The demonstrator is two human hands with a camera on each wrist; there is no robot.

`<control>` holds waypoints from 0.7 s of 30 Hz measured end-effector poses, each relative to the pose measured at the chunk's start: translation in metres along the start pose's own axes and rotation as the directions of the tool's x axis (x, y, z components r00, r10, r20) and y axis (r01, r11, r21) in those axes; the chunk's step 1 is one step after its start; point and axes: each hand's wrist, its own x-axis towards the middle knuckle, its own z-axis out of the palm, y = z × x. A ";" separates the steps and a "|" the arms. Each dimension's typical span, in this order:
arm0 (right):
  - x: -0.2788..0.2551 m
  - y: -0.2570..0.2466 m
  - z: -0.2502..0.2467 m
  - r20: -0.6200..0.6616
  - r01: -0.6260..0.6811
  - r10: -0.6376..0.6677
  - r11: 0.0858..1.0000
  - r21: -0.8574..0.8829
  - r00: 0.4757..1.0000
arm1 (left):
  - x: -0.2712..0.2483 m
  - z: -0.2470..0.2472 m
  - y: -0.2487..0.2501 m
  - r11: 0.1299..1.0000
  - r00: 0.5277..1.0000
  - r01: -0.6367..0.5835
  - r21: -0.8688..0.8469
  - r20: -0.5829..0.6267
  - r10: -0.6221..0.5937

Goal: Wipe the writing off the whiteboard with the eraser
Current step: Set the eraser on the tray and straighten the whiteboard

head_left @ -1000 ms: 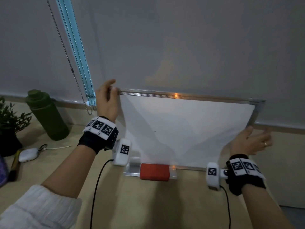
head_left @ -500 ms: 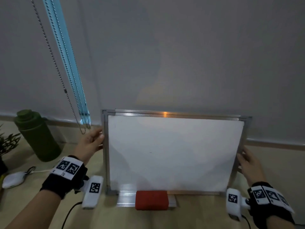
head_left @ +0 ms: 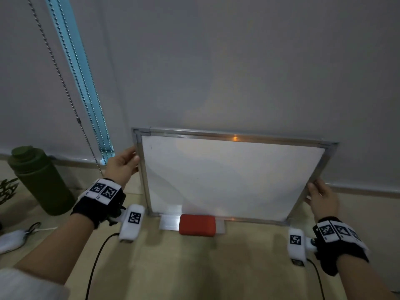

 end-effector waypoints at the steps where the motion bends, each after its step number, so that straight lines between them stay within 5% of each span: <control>1: 0.004 0.000 0.004 -0.019 0.011 -0.011 1.000 0.007 1.000 | 0.005 0.002 0.000 1.000 1.000 0.001 -0.005 -0.009 -0.001; 12: 0.036 0.014 0.037 -0.184 0.111 -0.132 0.987 -0.119 0.974 | 0.041 0.013 -0.005 0.998 0.997 0.057 -0.018 -0.050 -0.057; 21: 0.017 -0.005 0.052 -0.214 -0.025 -0.010 0.987 -0.157 0.977 | 0.052 0.019 0.003 0.975 0.994 0.004 0.221 -0.104 0.019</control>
